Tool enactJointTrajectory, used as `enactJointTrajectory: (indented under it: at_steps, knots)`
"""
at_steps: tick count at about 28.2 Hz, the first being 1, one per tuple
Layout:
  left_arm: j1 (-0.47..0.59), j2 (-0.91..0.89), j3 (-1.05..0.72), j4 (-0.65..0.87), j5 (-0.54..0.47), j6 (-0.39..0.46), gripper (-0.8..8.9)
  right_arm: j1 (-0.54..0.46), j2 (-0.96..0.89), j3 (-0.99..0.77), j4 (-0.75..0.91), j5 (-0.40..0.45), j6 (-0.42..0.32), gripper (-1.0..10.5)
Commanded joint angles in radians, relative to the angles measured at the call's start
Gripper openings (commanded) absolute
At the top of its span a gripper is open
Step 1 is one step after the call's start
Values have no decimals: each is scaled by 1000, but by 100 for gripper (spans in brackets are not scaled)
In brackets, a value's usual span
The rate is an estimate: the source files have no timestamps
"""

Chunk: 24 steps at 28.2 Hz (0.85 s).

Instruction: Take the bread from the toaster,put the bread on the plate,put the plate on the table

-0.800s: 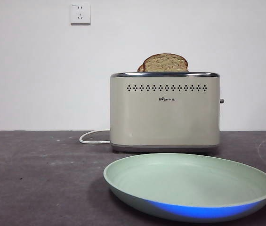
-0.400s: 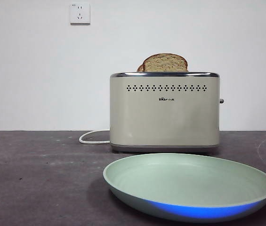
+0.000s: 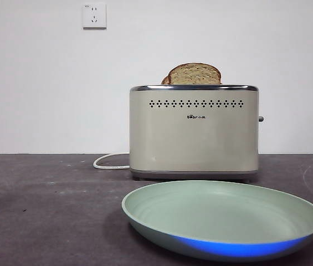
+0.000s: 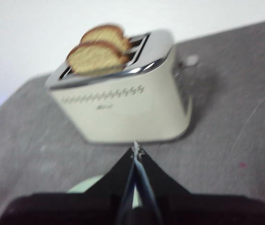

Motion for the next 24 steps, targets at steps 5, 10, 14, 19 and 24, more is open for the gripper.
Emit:
enactJointTrajectory:
  at_steps: [5, 10, 14, 19, 24]
  knots:
    - [2, 132, 175, -135, 147, 7, -7, 1, 175, 275, -278, -69, -147, -12]
    - [2, 220, 274, -239, 237, 54, -7, 7, 277, 437, -492, -85, -228, -12]
    - [2, 260, 318, -307, 269, 93, -7, 7, 324, 503, -598, -86, -274, -12]
    - [2, 274, 327, -344, 276, 103, -7, 7, 340, 513, -645, -84, -303, -11]
    - [2, 275, 327, -341, 294, 98, 50, 7, 340, 513, -642, -82, -303, 32]
